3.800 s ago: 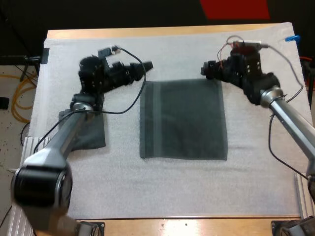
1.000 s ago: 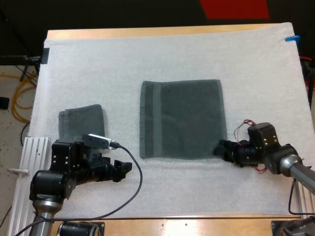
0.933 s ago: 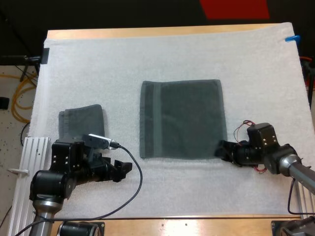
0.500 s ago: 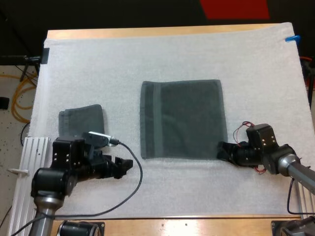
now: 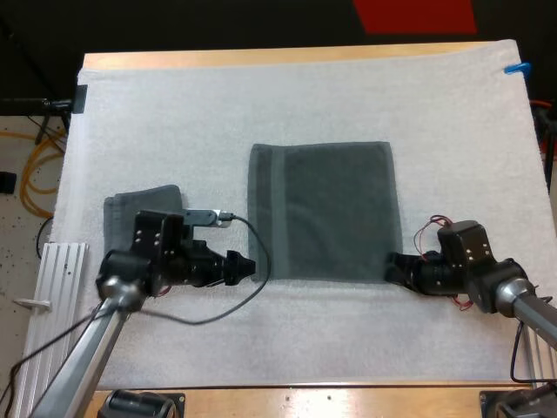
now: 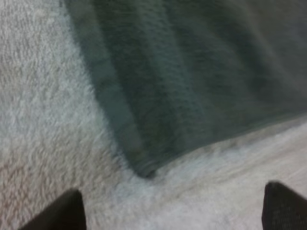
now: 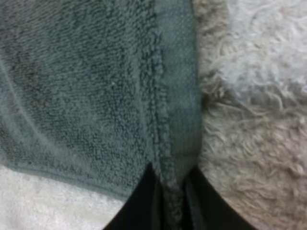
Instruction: Pick towel from pile fold and stack
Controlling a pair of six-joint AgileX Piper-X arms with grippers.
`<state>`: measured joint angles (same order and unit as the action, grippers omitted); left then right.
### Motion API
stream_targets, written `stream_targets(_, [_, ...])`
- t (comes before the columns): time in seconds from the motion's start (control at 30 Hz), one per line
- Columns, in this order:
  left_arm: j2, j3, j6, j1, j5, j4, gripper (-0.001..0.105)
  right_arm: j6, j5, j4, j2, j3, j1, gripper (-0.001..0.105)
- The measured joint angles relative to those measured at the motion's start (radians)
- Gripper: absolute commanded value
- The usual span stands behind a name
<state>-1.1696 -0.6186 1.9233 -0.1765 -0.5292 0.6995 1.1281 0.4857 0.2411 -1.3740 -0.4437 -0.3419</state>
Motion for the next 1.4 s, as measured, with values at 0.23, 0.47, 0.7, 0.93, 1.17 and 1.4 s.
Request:
stream_targets(0.23, [-0.21,0.0,0.011,0.0,-0.051,-0.054,0.072,0.0,-0.001,0.002,0.003,0.0,0.0,0.0])
stream_targets(0.47, [-0.304,-0.008,0.014,0.002,-0.12,-0.102,0.072,0.0,-0.001,0.002,0.003,0.0,0.0,0.0])
stream_targets(0.7, [-0.35,-0.01,0.07,0.002,-0.225,-0.179,0.072,0.0,-0.001,0.002,0.003,0.0,0.0,0.0])
stream_targets(0.93, [-0.362,-0.011,0.113,-0.019,-0.251,-0.22,0.072,0.0,-0.001,0.002,0.003,0.0,0.0,0.0])
stream_targets(1.17, [-0.375,-0.011,0.184,-0.099,-0.245,-0.299,0.072,0.0,0.008,0.002,0.003,0.0,0.0,0.0])
stream_targets(1.4, [-0.375,-0.011,0.224,-0.101,-0.216,-0.317,0.057,0.0,0.019,0.002,0.003,0.0,0.0,0.0])
